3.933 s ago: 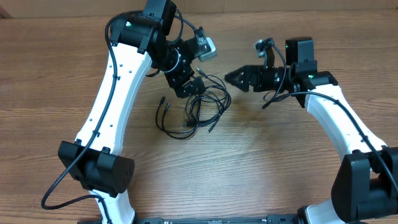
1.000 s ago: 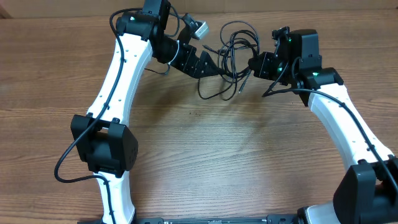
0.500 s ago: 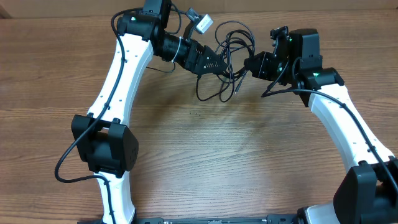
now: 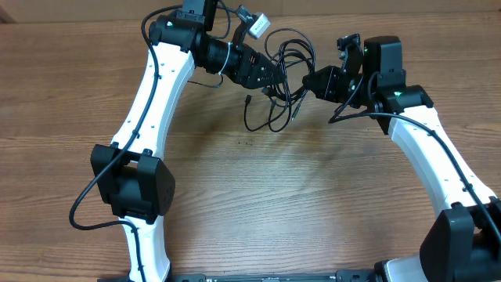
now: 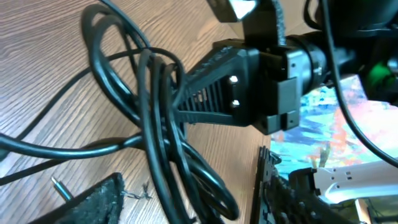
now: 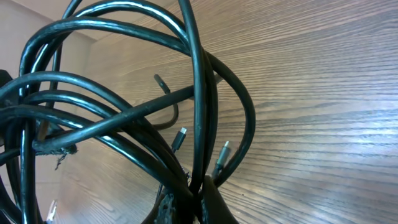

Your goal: Untangle cables

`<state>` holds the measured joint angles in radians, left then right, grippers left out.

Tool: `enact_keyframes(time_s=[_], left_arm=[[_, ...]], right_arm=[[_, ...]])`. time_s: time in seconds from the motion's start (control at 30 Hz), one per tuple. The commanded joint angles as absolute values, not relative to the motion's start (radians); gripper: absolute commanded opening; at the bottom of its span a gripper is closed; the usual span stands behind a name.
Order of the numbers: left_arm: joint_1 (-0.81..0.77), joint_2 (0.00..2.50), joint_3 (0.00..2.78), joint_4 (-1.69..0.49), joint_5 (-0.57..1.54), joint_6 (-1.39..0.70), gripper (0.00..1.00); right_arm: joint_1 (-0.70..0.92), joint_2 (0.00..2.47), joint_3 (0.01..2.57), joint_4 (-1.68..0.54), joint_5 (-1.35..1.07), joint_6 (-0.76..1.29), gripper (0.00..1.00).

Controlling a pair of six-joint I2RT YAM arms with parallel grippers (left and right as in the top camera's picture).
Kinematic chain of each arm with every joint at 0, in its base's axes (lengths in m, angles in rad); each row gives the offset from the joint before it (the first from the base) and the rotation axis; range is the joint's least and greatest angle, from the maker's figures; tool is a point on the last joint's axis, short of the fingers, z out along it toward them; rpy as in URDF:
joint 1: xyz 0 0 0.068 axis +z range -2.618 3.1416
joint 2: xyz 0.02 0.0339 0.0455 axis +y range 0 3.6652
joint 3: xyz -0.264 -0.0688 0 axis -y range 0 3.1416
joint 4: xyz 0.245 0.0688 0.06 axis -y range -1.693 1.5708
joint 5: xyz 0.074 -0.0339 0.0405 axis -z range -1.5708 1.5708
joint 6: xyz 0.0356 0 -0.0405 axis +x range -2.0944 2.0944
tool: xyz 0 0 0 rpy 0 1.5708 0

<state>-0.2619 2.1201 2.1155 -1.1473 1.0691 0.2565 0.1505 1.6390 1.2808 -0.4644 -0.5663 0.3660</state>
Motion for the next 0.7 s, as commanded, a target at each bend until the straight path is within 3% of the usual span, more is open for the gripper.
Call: enact_keyframes(time_s=[0.0,0.03,0.1,0.13,0.17,0.23,0.37,0.43,0.47,0.5,0.53,0.67], left_arm=[[-0.270,2.128,2.112,-1.147,1.040,0.238,0.67],[-0.271,2.128,2.112,-1.147,1.039,0.238,0.63],[-0.270,2.128,2.112,-1.147,1.039,0.238,0.42],[-0.270,2.128,2.112,-1.148,1.040,0.238,0.38],[-0.270,2.128,2.112,-1.147,1.039,0.238,0.20],[-0.272,2.128,2.112,-1.147,1.039,0.230,0.04],[-0.276,2.128,2.112,-1.147,1.035,0.220,0.05],[-0.280,2.128,2.112,-1.148,1.035,0.220,0.20],[-0.283,2.128,2.112,-1.148,1.034,0.220,0.22],[-0.287,2.128,2.112,-1.148,1.027,0.220,0.19],[-0.291,2.128,2.112,-1.148,1.011,0.218,0.07],[-0.307,2.128,2.112,-1.148,0.945,0.210,0.04]], right_arm=[[0.151,1.599,1.309,-0.455,-0.598,0.370,0.04],[0.151,1.599,1.309,-0.455,-0.598,0.370,0.04],[0.151,1.599,1.309,-0.455,-0.598,0.370,0.04],[0.151,1.599,1.309,-0.455,-0.598,0.370,0.04],[0.151,1.599,1.309,-0.455,-0.598,0.370,0.04],[0.151,1.599,1.309,-0.456,-0.598,0.370,0.04],[0.151,1.599,1.309,-0.458,-0.598,0.370,0.04],[0.151,1.599,1.309,-0.458,-0.598,0.371,0.04],[0.151,1.599,1.309,-0.458,-0.598,0.371,0.04],[0.151,1.599,1.309,-0.458,-0.598,0.371,0.04],[0.151,1.599,1.309,-0.458,-0.599,0.371,0.04],[0.151,1.599,1.309,-0.458,-0.605,0.370,0.04]])
